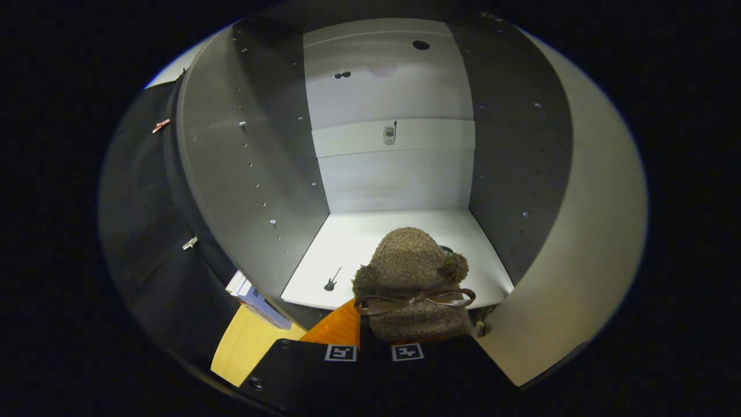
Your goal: Open the shoe cabinet door, grab the shoes and put them into the shoe cabinet, then close the shoe cabinet door.
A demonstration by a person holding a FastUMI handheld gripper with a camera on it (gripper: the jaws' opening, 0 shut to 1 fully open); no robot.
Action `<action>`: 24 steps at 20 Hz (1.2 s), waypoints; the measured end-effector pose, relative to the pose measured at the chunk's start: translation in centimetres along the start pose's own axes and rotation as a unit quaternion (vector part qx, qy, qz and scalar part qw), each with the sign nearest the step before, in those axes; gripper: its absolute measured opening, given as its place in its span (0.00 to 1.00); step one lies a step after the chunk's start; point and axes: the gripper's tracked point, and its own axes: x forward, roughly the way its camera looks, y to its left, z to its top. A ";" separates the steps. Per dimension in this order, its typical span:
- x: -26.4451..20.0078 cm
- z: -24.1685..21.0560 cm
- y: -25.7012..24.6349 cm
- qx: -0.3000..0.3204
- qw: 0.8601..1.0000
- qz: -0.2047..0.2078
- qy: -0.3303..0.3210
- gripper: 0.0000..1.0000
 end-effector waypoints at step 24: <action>16.9 1.8 0.5 0.015 0.996 -0.035 0.077 0.17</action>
